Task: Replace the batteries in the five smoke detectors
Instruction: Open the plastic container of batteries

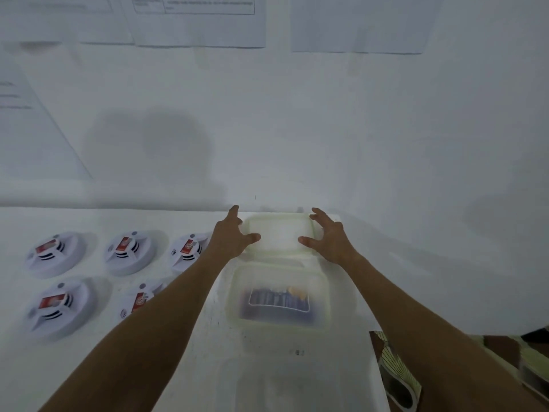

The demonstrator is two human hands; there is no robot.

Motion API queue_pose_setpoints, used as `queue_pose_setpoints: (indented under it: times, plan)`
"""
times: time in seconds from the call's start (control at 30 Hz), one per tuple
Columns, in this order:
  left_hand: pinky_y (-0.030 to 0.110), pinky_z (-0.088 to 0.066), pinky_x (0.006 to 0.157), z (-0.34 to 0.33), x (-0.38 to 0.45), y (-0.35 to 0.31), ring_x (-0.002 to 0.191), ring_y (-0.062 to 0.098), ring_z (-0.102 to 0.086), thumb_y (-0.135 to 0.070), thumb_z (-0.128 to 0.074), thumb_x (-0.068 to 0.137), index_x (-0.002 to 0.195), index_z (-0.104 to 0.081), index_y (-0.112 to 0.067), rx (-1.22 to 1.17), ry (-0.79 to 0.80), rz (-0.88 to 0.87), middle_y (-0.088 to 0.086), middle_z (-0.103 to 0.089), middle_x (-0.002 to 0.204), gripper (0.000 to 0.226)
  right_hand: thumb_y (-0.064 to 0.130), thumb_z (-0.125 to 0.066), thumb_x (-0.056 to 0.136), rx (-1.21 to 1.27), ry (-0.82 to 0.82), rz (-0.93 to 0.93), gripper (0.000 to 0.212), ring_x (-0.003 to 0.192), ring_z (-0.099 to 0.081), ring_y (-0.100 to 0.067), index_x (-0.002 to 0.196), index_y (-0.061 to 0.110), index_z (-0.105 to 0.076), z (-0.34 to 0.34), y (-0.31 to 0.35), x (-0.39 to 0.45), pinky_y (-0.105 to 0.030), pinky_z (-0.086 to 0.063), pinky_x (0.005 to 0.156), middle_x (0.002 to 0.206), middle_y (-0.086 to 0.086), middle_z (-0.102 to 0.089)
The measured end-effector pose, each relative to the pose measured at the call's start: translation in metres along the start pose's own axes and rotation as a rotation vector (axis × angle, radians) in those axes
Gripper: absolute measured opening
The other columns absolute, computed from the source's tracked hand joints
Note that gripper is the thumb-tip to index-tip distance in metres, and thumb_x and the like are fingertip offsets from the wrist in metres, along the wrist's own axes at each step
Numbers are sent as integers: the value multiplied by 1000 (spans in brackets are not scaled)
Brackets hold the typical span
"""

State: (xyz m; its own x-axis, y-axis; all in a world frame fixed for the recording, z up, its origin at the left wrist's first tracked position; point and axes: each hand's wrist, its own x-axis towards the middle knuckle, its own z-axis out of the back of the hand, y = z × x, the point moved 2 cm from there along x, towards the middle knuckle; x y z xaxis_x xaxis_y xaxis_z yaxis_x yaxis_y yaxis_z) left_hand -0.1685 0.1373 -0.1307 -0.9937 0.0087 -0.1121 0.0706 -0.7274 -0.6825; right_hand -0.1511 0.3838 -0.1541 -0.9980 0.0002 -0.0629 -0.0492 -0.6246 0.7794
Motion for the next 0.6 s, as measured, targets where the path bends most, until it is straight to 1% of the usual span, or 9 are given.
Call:
queue_pose_setpoints:
  times: [0.1,0.17,0.27,0.33,0.4,0.47,0.53,0.57,0.6]
  plan:
    - [34,-38,100,2,1,-4,130,28,-42,-36,-72,83,151,-19,-14,65,16,-28,6,-50,140,89,40,-72,86,-98,-19,-6,84,139,-26,-28,153,24,-24,1,6,-3,-46,-22,115,149,4,-45]
    - [33,-40,98,8,-8,-9,127,27,-46,-37,-70,85,150,-23,-15,50,-4,-48,6,-51,139,83,40,-70,87,-65,-61,0,81,135,-33,-27,152,23,-25,4,11,-12,-42,-29,112,146,0,-48]
    - [36,-45,98,21,-35,-12,117,24,-57,-45,-65,87,147,-30,-19,-14,-33,-54,2,-58,132,74,39,-69,88,124,-136,-13,74,114,-51,-18,150,24,-31,9,21,-46,-28,-40,93,132,-1,-56]
    - [39,-48,97,26,-65,-6,114,22,-59,-52,-63,86,145,-33,-24,-58,-7,-28,1,-60,130,72,42,-67,89,207,-160,-24,69,106,-57,-18,148,28,-33,10,24,-80,-26,-45,85,123,3,-57]
    - [41,-51,94,27,-97,3,113,21,-59,-57,-59,85,146,-31,-26,-65,32,3,2,-60,129,75,47,-62,90,228,-141,-55,67,100,-59,-19,148,32,-31,9,25,-114,-23,-47,78,118,2,-57]
    - [40,-50,93,26,-124,10,109,19,-59,-62,-55,85,148,-27,-25,-60,72,28,1,-61,121,78,53,-55,91,209,-77,-95,70,96,-60,-15,150,34,-25,4,25,-142,-19,-47,73,117,0,-56]
    - [39,-52,91,21,-139,14,99,16,-61,-63,-52,86,150,-22,-23,-90,108,28,-7,-61,101,81,59,-50,90,176,-3,-119,74,102,-60,-15,153,34,-18,-4,28,-157,-20,-49,77,122,-2,-55]
    - [40,-52,91,17,-142,14,97,16,-61,-63,-51,86,151,-20,-23,-108,120,25,-8,-60,99,82,59,-48,91,174,21,-125,76,111,-58,-19,154,33,-16,-8,30,-161,-24,-50,85,129,-3,-54]
    - [40,-51,94,14,-144,13,102,18,-60,-64,-51,86,151,-18,-23,-122,123,26,-4,-62,108,84,58,-48,92,180,32,-121,77,123,-54,-22,155,31,-14,-11,31,-162,-30,-47,97,139,-3,-50]
